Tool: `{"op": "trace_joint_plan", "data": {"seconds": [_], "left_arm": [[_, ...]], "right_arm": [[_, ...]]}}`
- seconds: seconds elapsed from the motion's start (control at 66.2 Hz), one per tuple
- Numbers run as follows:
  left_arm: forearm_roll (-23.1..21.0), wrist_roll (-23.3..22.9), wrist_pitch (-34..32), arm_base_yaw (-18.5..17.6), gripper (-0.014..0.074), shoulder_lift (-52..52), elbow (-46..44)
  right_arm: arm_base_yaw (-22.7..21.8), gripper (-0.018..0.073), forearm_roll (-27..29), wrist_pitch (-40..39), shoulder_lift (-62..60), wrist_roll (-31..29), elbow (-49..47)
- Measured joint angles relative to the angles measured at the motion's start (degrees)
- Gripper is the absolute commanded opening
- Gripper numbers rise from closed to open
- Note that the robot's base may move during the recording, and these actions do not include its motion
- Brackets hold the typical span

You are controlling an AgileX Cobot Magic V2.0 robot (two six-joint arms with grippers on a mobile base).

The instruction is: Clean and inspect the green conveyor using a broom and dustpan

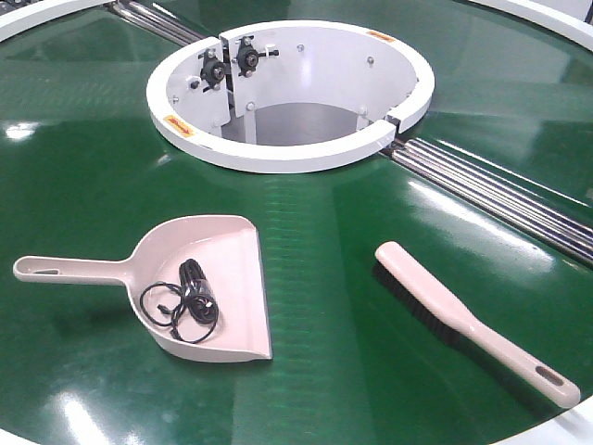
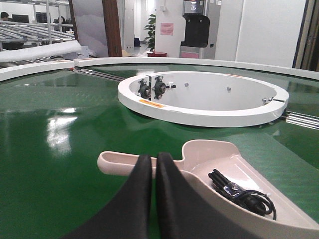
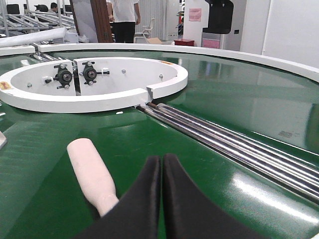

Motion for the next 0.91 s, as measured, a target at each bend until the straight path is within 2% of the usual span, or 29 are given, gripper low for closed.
{"op": "trace_joint_plan", "data": {"seconds": [0.907], "left_arm": [[0.0,0.0,0.0,0.0,-0.0006,0.0,0.0]], "right_arm": [[-0.06,-0.0008,-0.89,-1.59,-0.16,1.55,0.0]]}}
